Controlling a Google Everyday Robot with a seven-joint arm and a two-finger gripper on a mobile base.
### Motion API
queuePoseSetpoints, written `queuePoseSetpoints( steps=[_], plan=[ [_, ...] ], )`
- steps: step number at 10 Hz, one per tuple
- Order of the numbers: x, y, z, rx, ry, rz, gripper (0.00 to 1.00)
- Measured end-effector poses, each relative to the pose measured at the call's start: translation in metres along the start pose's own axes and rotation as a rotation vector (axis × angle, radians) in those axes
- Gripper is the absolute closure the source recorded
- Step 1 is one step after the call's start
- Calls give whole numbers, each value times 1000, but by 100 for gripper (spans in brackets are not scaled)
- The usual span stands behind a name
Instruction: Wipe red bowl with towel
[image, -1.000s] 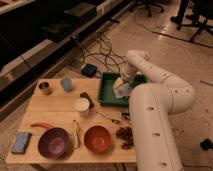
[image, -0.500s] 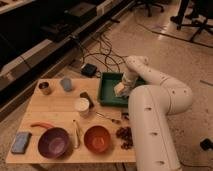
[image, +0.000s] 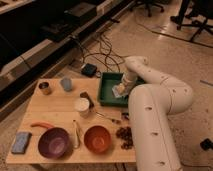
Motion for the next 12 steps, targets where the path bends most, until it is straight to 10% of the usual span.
queuePoseSetpoints(
  steps=[3, 8, 10, 12],
  plan=[
    [-10, -1, -24, -25, -13, 31, 100],
    [-44, 2, -120, -114, -123, 73, 100],
    [-51, 31, -144, -227, -140, 14, 100],
    [-41, 62, -153, -253, -148, -43, 100]
  ],
)
